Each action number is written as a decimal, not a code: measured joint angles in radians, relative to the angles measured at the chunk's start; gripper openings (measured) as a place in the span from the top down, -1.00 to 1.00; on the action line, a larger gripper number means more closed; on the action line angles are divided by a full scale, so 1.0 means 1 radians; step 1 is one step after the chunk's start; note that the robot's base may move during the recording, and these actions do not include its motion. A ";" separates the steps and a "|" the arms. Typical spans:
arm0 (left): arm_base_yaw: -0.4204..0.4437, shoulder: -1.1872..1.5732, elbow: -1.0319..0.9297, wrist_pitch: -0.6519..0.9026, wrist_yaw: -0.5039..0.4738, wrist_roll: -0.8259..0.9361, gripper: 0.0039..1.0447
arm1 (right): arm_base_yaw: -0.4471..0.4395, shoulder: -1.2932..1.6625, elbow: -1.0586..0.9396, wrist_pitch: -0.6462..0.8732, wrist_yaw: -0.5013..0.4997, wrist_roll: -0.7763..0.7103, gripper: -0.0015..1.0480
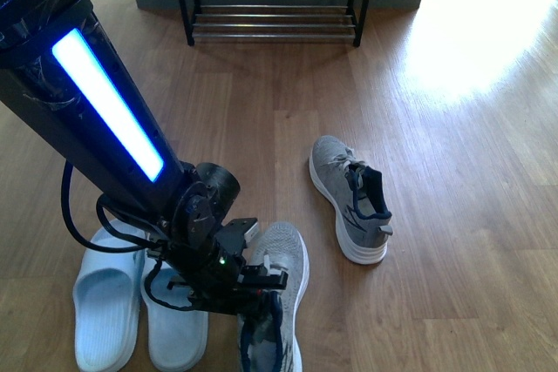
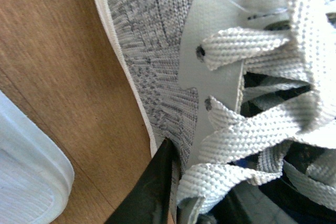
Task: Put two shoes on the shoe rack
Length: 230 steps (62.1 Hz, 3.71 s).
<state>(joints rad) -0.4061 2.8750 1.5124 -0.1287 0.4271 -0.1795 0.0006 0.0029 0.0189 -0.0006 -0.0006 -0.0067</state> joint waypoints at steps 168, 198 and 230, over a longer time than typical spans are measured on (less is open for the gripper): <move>0.032 -1.852 -1.027 0.322 -0.892 0.288 0.97 | 0.000 0.001 0.000 0.000 0.003 0.000 -0.82; 0.035 -1.852 -1.027 0.322 -0.898 0.288 0.97 | 0.000 0.000 0.000 0.000 0.000 0.000 -0.82; 0.034 -1.852 -1.027 0.322 -0.898 0.288 0.97 | 0.000 0.000 0.000 0.000 0.000 0.000 -0.82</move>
<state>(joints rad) -0.3721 1.0225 0.4854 0.1936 -0.4713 0.1081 0.0006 0.0029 0.0189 -0.0006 -0.0006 -0.0067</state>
